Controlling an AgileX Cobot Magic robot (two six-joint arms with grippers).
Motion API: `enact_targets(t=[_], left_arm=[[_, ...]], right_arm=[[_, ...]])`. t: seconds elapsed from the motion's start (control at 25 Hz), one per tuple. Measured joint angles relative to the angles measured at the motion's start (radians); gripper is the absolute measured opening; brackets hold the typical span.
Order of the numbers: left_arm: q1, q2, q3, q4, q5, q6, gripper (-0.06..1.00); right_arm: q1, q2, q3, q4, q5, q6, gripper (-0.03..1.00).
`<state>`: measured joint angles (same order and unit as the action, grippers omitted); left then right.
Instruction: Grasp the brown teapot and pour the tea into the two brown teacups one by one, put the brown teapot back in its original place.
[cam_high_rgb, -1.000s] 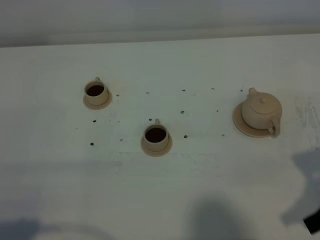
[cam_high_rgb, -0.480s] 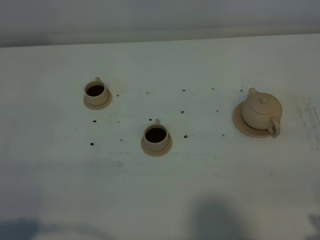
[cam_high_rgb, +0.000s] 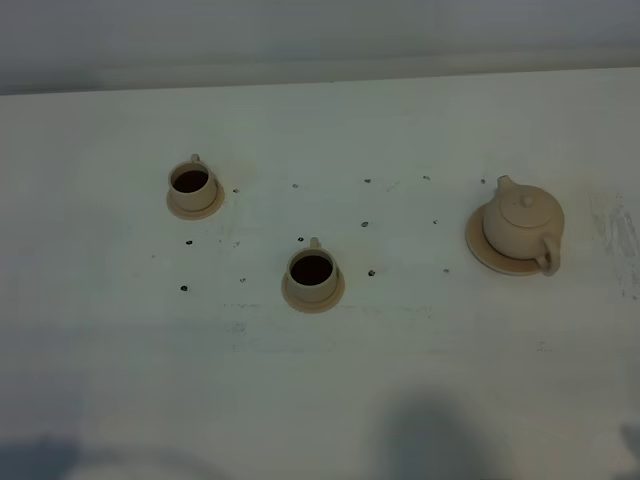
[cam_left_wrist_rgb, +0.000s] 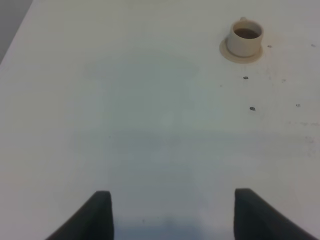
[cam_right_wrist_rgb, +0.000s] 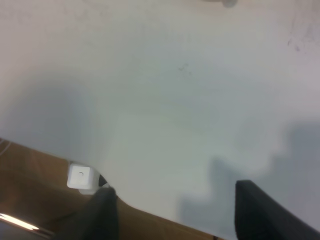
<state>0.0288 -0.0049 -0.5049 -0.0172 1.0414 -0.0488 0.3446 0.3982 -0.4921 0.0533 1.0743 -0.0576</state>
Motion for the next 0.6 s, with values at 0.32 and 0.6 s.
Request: enact_targets(t=[0.32, 0.6], left_arm=[[0.000, 0.000, 0.000, 0.000, 0.000, 0.000, 0.52], [0.000, 0.000, 0.000, 0.000, 0.000, 0.000, 0.52]], right_arm=[[-0.035, 0.000, 0.000, -0.016, -0.001, 0.018, 0.53], [-0.263, -0.014, 0.000, -0.020, -0.002, 0.021, 0.53]])
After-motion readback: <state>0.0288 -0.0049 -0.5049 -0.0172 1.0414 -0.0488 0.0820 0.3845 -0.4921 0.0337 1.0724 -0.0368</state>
